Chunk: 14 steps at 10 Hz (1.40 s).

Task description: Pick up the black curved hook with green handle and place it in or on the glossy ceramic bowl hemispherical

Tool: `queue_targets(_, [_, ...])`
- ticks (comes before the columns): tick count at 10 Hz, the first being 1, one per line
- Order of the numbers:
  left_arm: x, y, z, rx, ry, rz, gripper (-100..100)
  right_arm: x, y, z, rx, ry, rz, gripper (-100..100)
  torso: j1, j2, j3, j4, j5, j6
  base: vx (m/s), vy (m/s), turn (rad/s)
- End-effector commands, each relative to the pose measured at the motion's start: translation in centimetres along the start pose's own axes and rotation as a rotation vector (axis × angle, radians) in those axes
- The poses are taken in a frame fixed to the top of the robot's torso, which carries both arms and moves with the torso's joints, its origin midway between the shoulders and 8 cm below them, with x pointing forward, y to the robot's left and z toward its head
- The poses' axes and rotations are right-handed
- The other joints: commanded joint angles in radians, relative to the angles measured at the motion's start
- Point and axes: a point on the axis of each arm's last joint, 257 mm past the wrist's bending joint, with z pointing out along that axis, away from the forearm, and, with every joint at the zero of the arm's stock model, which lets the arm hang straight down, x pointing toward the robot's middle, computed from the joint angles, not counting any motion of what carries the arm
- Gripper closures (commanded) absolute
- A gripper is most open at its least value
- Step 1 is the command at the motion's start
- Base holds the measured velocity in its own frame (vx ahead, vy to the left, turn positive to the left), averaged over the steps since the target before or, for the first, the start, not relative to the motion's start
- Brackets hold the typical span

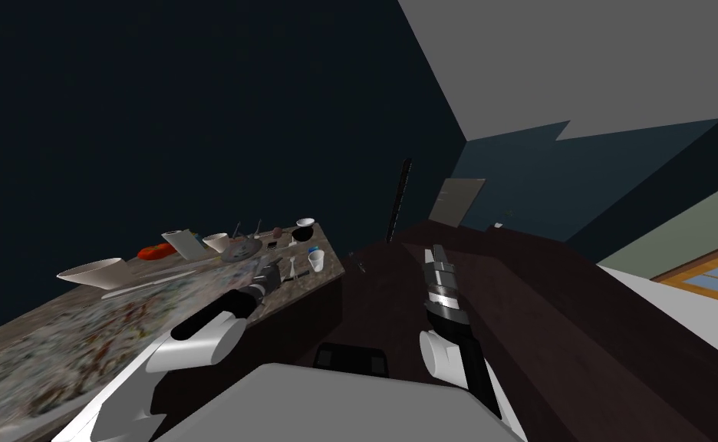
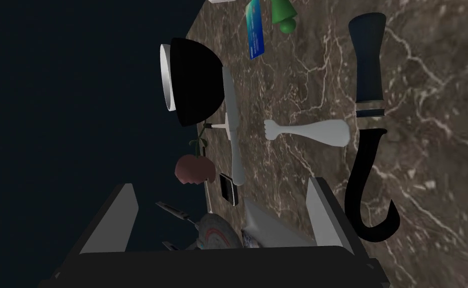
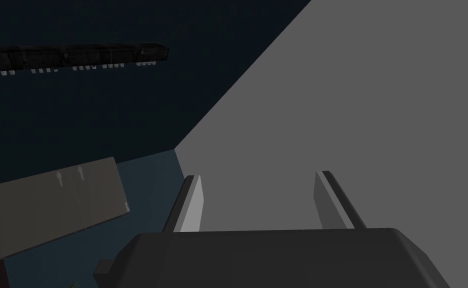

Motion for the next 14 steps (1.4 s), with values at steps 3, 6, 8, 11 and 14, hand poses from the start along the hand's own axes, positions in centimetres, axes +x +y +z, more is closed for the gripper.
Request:
queue_targets(3, [-1.7,1.9,0.0,-0.089,-0.030,-0.002,-100,0.0,0.0,0.0,0.000,0.000,0.000,0,0.000,0.000,0.000,0.000,0.000,0.000,0.040,-0.030,0.006])
queue_targets(6, [-3.6,3.6,-0.1,-0.174,-0.063,-0.004,-100,0.0,0.0,0.0,0.000,0.000,0.000,0,0.000,0.000,0.000,0.000,0.000,0.000,0.047,-0.027,0.007])
queue_targets(8, [-4.7,4.6,-0.3,-0.224,-0.082,-0.006,-100,0.0,0.0,0.0,0.000,0.000,0.000,0,0.000,0.000,0.000,0.000,0.000,0.000,0.038,-0.027,0.006])
queue_targets(11, [-5.7,5.8,-0.7,-0.281,-0.102,-0.009,-100,0.0,0.0,0.0,0.000,0.000,0.000,0,0.000,0.001,0.001,0.000,0.000,0.000,0.033,-0.027,0.006])
queue_targets(14, [-7.4,7.1,-1.3,-0.358,-0.135,-0.014,-100,0.0,0.0,0.0,0.000,0.000,0.000,0,0.001,0.000,0.000,0.000,0.000,0.000,0.041,-0.023,0.005])
